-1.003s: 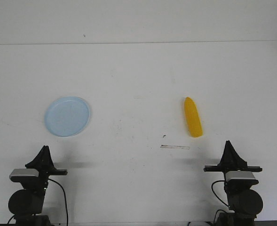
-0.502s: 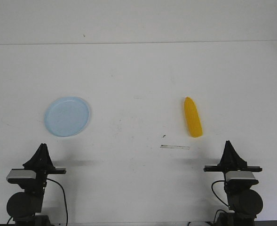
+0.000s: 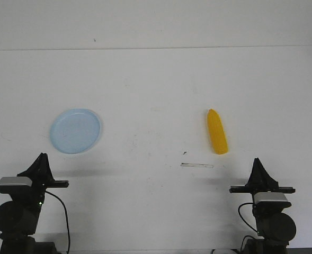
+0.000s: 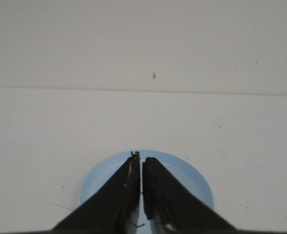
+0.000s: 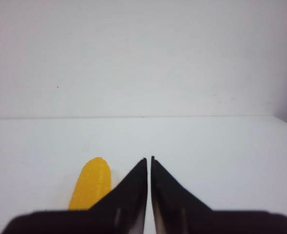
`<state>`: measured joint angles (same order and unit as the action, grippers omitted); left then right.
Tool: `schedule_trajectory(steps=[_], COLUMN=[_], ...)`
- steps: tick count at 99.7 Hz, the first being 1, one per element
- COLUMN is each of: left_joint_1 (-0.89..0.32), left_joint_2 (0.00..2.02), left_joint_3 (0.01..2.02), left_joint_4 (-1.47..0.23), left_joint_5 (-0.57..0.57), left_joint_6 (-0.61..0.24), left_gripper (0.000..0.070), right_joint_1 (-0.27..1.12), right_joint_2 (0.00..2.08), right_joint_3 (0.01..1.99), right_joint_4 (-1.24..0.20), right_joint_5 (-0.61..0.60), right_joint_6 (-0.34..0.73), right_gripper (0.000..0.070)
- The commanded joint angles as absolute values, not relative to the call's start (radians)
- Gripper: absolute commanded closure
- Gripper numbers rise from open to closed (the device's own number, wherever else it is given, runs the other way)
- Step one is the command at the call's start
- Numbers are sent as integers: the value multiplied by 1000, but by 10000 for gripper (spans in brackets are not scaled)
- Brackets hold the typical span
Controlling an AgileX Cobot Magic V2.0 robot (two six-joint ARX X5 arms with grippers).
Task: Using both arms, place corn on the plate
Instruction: 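Reach the left gripper forward to the edge of the light blue plate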
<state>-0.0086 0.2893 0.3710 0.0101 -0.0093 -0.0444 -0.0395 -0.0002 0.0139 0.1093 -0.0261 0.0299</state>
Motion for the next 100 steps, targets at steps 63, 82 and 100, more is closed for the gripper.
schedule_trajectory(steps=[63, 82, 100], left_joint_1=[51, 193, 305], left_joint_2=[1145, 1251, 1302], left_joint_3=[1024, 1179, 1200], left_joint_4=[-318, -475, -524], left_joint_5=[39, 137, 331], left_joint_6=[-243, -260, -351], left_gripper=[699, 699, 699], right_joint_1=[-39, -39, -39], right_joint_2=[1, 1, 1], right_joint_3=[13, 13, 13], right_joint_4=[119, 119, 119], right_joint_5=[-26, -26, -26], right_joint_6=[28, 28, 28], right_gripper=[686, 685, 685])
